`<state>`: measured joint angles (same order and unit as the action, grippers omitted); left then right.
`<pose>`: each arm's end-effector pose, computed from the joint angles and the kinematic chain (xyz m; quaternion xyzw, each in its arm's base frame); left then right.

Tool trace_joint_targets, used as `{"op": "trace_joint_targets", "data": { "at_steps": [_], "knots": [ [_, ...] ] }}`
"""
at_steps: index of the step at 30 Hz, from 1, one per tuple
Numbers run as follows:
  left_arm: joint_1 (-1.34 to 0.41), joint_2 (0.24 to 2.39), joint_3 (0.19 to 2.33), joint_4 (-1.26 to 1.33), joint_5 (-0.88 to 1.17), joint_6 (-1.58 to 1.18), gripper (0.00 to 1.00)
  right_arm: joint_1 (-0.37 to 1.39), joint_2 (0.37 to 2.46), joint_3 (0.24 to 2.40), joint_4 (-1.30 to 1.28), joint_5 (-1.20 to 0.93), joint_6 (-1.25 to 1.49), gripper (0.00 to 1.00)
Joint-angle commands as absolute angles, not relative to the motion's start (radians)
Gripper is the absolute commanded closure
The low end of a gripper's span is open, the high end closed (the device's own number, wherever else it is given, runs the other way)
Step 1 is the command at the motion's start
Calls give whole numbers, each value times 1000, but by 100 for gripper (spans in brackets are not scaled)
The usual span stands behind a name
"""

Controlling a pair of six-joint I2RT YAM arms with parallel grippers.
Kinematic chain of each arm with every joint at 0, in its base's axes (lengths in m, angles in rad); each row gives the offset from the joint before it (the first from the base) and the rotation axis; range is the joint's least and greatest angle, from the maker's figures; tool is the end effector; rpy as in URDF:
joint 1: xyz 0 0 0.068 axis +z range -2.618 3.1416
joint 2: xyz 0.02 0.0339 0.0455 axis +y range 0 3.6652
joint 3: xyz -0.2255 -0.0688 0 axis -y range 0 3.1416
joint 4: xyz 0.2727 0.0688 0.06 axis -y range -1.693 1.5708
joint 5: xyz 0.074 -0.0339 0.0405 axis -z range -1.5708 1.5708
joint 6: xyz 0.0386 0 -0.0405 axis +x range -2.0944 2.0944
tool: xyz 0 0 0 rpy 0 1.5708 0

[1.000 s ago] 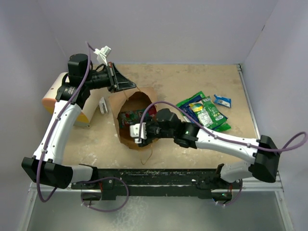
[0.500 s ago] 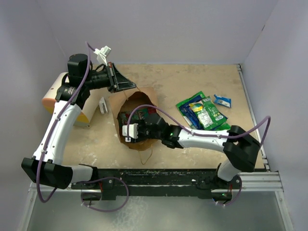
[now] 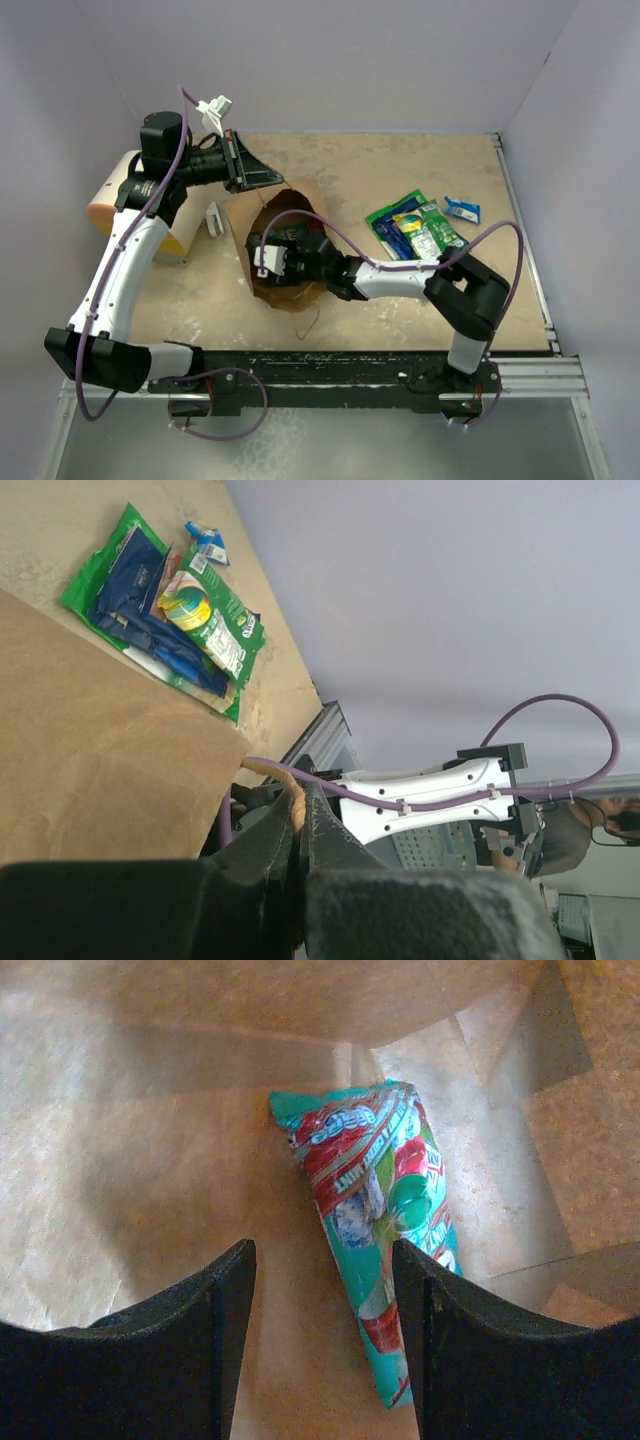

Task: Take the snacks out of the paper bag
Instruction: Take out the snack from the paper bag.

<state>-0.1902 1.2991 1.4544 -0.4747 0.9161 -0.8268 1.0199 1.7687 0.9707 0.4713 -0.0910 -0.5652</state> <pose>0.3008 -0.0891 0.4016 0.0185 0.7715 -0.5688 0.2843 0.2086 0.3462 0.1452 -0.5968 0.5511 0.1672 0.5588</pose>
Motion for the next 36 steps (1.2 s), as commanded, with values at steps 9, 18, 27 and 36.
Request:
{"op": "trace_joint_targets", "data": {
  "at_steps": [9,18,27,36],
  "knots": [
    [-179,1281,1463,-394,952,-827,100,977,1883,1104,577,-73,-533,37],
    [-183,1289,1465,-389,963,-834,100,963,1967,1169,584,-110,-574,38],
    [-183,1293,1473,-398,962,-833,100,960,2021,1257,537,-115,-601,66],
    [-181,1288,1477,-424,938,-814,100,960,1871,1170,500,-139,-618,100]
  ]
}}
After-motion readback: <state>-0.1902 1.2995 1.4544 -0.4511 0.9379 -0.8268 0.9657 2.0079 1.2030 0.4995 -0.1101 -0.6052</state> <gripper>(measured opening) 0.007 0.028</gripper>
